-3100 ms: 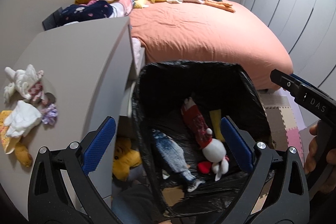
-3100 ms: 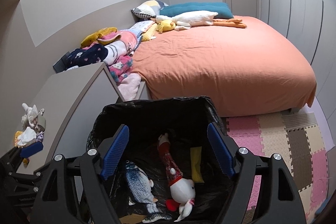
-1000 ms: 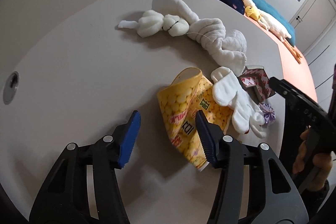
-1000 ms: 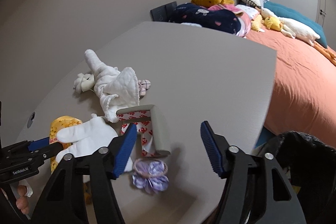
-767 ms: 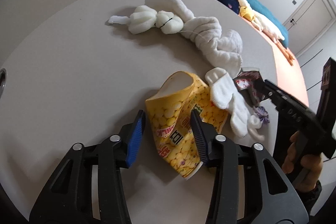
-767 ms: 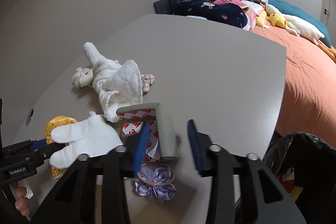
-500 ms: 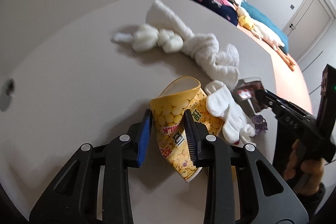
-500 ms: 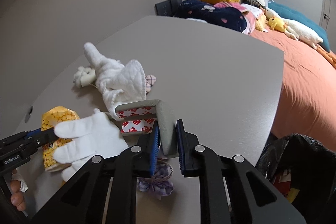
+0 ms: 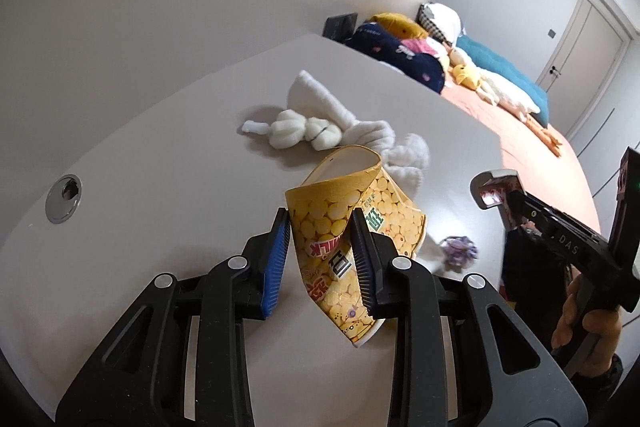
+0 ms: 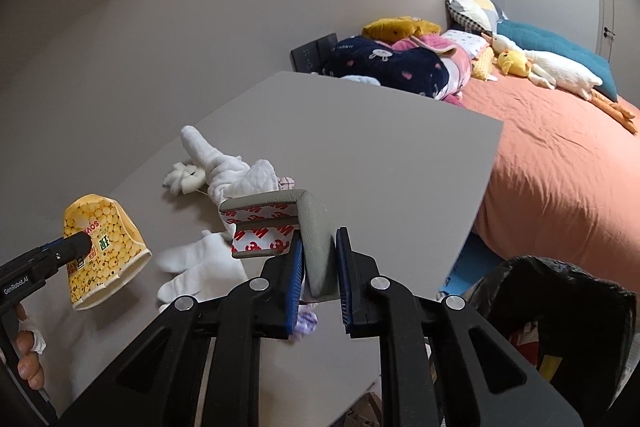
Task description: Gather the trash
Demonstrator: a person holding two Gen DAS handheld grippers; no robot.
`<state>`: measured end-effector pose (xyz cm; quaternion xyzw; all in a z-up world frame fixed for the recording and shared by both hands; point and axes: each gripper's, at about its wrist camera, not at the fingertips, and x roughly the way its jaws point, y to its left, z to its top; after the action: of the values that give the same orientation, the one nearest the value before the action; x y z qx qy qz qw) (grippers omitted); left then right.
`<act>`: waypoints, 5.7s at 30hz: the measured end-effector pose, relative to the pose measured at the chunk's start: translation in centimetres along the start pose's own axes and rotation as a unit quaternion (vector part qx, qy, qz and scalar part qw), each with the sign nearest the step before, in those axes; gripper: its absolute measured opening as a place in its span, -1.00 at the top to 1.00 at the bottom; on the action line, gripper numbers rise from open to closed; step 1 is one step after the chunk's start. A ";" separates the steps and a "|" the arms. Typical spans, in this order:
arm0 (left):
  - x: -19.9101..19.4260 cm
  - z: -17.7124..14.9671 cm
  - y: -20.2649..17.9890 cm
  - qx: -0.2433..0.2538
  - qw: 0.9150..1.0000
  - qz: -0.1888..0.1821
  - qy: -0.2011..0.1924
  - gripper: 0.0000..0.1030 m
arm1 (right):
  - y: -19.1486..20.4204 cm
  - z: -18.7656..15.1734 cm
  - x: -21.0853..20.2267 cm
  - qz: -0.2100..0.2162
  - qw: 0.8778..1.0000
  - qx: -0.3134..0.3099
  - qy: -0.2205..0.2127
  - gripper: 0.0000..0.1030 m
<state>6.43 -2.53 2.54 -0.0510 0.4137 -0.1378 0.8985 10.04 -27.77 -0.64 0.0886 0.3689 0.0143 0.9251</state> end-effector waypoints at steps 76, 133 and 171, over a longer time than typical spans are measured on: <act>5.0 -10.1 -33.6 0.249 0.947 -0.181 0.091 0.40 | -25.3 -13.8 -20.0 -0.185 0.962 0.190 -0.071 0.66; 6.8 -10.7 -33.8 0.272 0.947 -0.142 0.099 -0.89 | -25.4 -14.2 -20.1 -0.243 0.944 0.210 -0.077 -0.53; 5.0 -3.5 -14.3 0.149 0.987 -0.025 0.046 -0.89 | -10.3 -7.8 -9.4 -0.132 0.986 0.090 -0.037 -0.53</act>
<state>3.91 -17.62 -0.42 0.0792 0.4281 -0.2225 0.8723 -2.58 -37.62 -1.59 0.1224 0.3424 -0.1445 0.9203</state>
